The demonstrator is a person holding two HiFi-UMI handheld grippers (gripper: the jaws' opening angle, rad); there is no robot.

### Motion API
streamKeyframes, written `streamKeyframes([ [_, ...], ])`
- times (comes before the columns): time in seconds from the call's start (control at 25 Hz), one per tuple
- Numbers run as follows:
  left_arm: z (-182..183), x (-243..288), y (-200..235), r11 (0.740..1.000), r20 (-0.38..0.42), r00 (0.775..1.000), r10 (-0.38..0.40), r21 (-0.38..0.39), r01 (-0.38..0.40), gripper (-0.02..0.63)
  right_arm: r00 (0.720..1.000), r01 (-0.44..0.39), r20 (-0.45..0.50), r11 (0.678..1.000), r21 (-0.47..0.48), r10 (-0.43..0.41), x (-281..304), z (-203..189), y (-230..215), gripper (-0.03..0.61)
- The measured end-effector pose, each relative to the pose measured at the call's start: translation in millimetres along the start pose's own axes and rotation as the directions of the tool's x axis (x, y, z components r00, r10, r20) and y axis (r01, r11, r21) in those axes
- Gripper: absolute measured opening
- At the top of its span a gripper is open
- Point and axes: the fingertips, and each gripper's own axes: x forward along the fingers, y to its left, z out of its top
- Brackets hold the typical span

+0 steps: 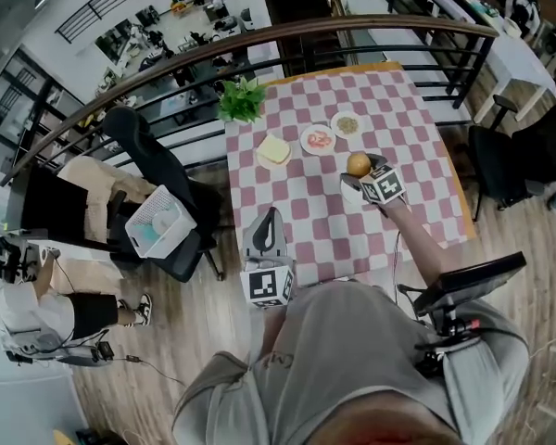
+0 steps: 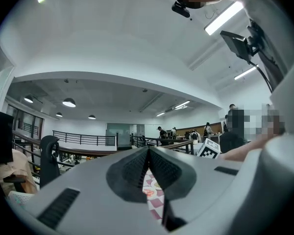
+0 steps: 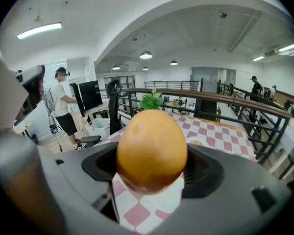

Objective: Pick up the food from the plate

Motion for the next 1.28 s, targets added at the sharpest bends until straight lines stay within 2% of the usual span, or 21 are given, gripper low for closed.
streamKeyframes([
  [0.24,8.9,10.7,-1.9,0.999,0.029,0.999,-0.043,-0.007,0.044,0.011,0.987,0.018,0.161,0.999,-0.048,-0.010,-49.4,58.4,21.2,0.354],
  [0.44,17.8,14.6,-0.7,0.997,0.062,0.995,-0.075,-0.016,0.076,0.010,0.955,0.022,0.296,0.998,-0.056,-0.005,-91.5,103.2,38.5,0.354],
  [0.6,27.4,18.6,-0.3,0.995,0.094,0.991,-0.097,-0.025,0.100,0.010,0.910,0.033,0.415,0.997,-0.069,-0.001,-127.7,139.8,50.7,0.354],
  [0.8,29.9,17.2,4.1,0.991,0.110,0.989,-0.096,-0.079,0.105,0.009,0.827,-0.016,0.558,0.995,-0.100,0.069,-168.9,168.6,80.9,0.354],
  [0.96,32.3,20.0,2.9,0.990,0.107,0.987,-0.123,-0.056,0.129,0.009,0.828,-0.011,0.557,0.995,-0.102,0.066,-173.8,170.7,87.4,0.354],
  [1.28,16.8,14.3,-6.5,0.986,0.075,0.989,-0.128,-0.100,0.136,0.009,0.839,0.006,0.541,0.993,-0.117,0.059,-170.2,167.6,92.6,0.354],
])
